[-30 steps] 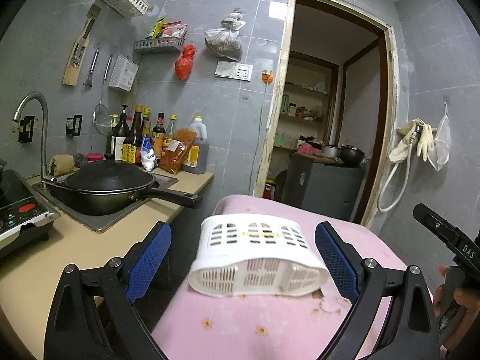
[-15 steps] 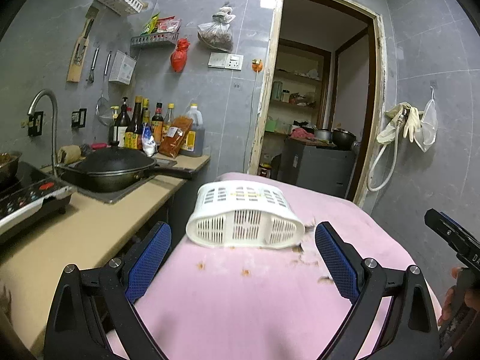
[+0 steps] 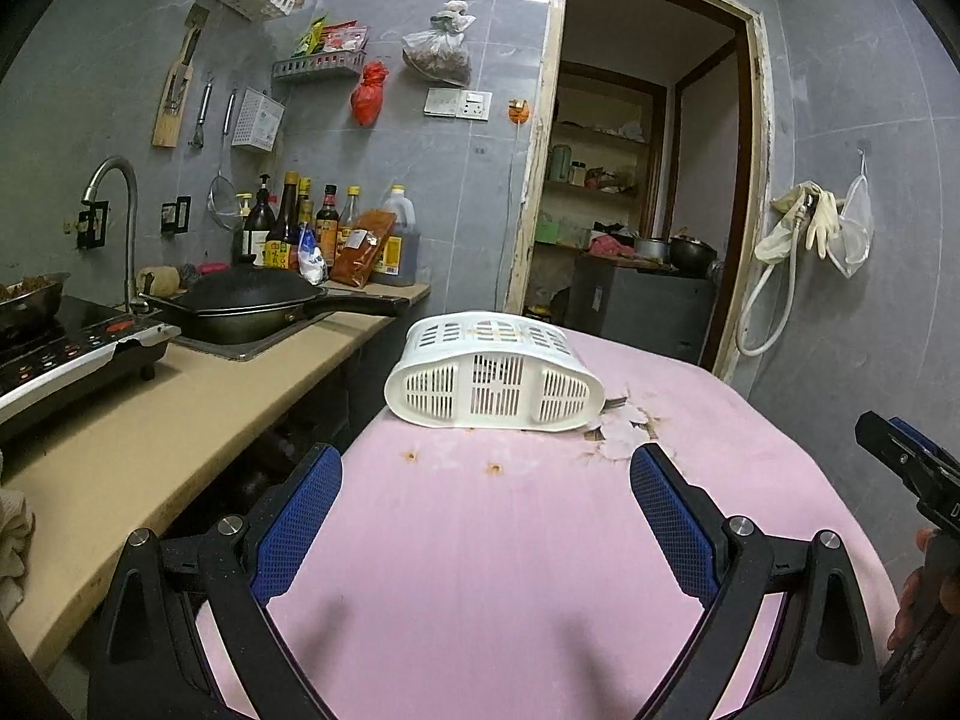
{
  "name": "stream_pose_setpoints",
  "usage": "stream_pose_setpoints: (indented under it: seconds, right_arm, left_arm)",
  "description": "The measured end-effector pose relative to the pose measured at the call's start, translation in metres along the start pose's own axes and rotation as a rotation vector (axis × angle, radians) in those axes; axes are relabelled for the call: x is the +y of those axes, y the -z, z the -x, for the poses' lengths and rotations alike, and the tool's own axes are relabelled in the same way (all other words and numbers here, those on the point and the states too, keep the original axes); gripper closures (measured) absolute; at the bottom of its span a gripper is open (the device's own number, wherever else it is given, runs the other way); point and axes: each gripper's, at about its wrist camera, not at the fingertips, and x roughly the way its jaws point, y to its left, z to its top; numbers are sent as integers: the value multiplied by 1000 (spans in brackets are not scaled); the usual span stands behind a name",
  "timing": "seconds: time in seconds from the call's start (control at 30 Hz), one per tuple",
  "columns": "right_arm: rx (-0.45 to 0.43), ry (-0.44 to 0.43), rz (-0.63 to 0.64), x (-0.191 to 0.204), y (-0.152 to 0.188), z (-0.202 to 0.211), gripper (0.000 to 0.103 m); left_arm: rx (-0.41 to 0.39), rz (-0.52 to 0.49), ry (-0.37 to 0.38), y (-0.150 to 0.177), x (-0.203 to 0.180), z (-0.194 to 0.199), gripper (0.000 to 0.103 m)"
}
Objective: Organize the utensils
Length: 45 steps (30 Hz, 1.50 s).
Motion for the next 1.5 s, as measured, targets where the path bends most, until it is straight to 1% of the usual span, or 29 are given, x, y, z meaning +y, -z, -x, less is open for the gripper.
stream_pose_setpoints:
  seconds: [1.5]
  right_arm:
    - [14, 2, -15, -5, 3, 0, 0]
  left_arm:
    - [4, -15, 4, 3, -2, 1, 9]
